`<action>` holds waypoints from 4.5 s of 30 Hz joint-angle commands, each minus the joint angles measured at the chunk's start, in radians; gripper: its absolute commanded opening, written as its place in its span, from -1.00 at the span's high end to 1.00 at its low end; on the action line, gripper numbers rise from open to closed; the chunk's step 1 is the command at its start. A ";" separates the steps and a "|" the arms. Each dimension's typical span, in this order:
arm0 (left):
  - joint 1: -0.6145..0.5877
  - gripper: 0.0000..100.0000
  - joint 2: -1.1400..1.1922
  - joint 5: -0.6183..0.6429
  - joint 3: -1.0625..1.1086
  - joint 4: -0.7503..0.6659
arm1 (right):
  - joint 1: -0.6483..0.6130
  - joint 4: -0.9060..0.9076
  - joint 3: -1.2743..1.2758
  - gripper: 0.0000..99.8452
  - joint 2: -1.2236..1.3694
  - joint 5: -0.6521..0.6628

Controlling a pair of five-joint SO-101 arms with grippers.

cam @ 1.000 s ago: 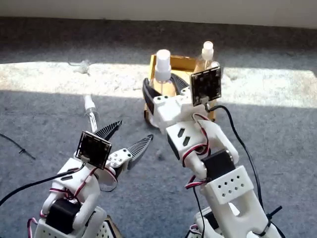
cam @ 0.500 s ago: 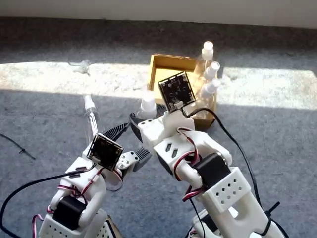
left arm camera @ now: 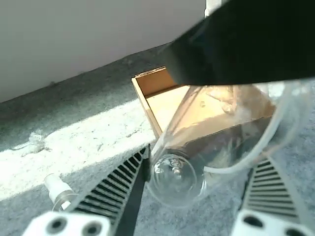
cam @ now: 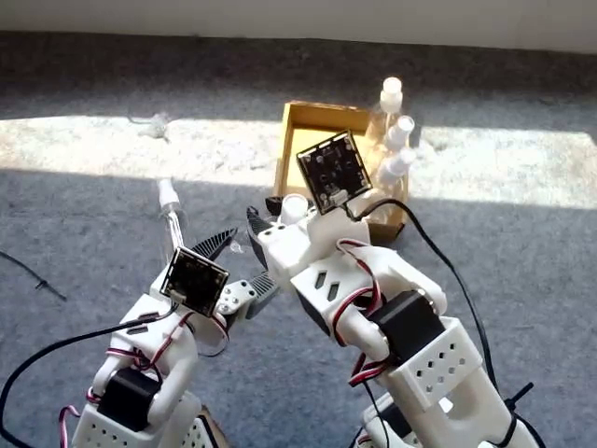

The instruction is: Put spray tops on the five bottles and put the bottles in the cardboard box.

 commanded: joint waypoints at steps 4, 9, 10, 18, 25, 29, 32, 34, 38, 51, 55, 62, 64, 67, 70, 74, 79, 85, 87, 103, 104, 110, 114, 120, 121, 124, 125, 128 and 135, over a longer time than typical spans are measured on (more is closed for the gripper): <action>-0.007 0.41 -0.019 0.000 -0.007 -0.020 | -0.005 -0.024 -0.035 0.99 0.013 0.017; 0.064 0.50 -0.012 0.000 -0.002 -0.020 | -0.010 -0.068 0.024 0.99 0.013 0.017; 0.074 0.55 -0.012 0.000 0.010 -0.021 | -0.010 -0.077 0.042 0.99 0.013 0.017; 0.111 0.68 -0.012 0.000 0.101 -0.095 | -0.010 -0.107 0.150 0.99 0.013 0.018; 0.111 0.71 -0.018 0.002 0.099 -0.092 | -0.012 -0.177 0.292 0.99 0.007 0.020; 0.117 0.73 -0.019 0.002 0.085 -0.049 | -0.013 -0.170 0.331 0.99 0.004 0.020; 0.117 0.74 -0.019 0.002 0.035 0.046 | -0.007 -0.170 0.384 0.99 0.007 0.020; 0.110 0.74 -0.019 -0.002 0.007 0.092 | -0.005 -0.176 0.432 0.99 0.012 0.020; 0.073 0.73 -0.019 -0.005 -0.008 0.110 | -0.004 -0.211 0.509 0.99 0.012 0.020; -0.005 0.73 -0.019 -0.006 -0.010 0.124 | 0.097 -0.318 0.739 0.98 0.002 0.107; -0.038 0.73 -0.019 -0.048 -0.005 0.160 | 0.097 -0.321 0.799 0.98 0.002 0.132; -0.084 0.73 -0.019 -0.060 -0.001 0.161 | 0.099 -0.312 0.806 0.62 0.002 0.130; -0.090 0.73 -0.019 -0.060 -0.001 0.161 | 0.099 -0.257 0.799 0.54 0.002 0.135; -0.091 0.73 -0.019 -0.060 0.001 0.161 | 0.099 -0.133 0.723 0.61 -0.015 0.189; -0.091 0.73 -0.019 -0.061 0.002 0.161 | 0.117 -0.031 0.579 0.65 -0.096 0.212; -0.091 0.73 -0.019 -0.063 0.025 0.160 | 0.216 0.085 0.435 0.66 -0.260 0.212; -0.091 0.73 -0.019 -0.063 0.025 0.160 | 0.387 0.097 0.351 0.70 -0.407 0.215; -0.091 0.73 -0.019 -0.063 0.025 0.160 | 0.481 0.097 0.387 0.94 -0.420 0.216; -0.091 0.73 -0.019 -0.063 0.025 0.160 | 0.470 0.099 0.412 0.94 -0.417 0.216; -0.091 0.73 -0.019 -0.063 0.027 0.160 | 0.495 0.282 0.568 0.94 -0.415 0.664; -0.091 0.73 -0.019 -0.063 0.027 0.160 | 0.559 0.285 0.570 0.94 -0.415 0.703; -0.091 0.73 -0.019 -0.063 0.027 0.160 | 0.843 0.282 0.645 0.79 -0.415 1.023; -0.091 0.73 -0.019 -0.063 0.027 0.160 | 0.846 0.283 0.697 0.72 -0.415 1.100; -0.090 0.73 -0.019 -0.061 0.027 0.160 | 0.800 0.277 0.792 0.71 -0.415 1.181; -0.090 0.73 -0.019 -0.061 0.027 0.160 | 0.796 0.275 0.812 0.71 -0.415 1.194; -0.091 0.73 -0.019 -0.061 0.027 0.160 | 0.796 0.229 0.843 0.71 -0.415 1.200; -0.091 0.73 -0.019 -0.061 0.027 0.160 | 0.796 0.216 0.846 0.71 -0.415 1.189; -0.091 0.73 -0.019 -0.060 0.027 0.160 | 0.789 0.213 0.857 0.71 -0.407 1.174; -0.091 0.73 -0.019 -0.060 0.027 0.160 | 0.794 0.163 0.734 0.72 -0.088 1.117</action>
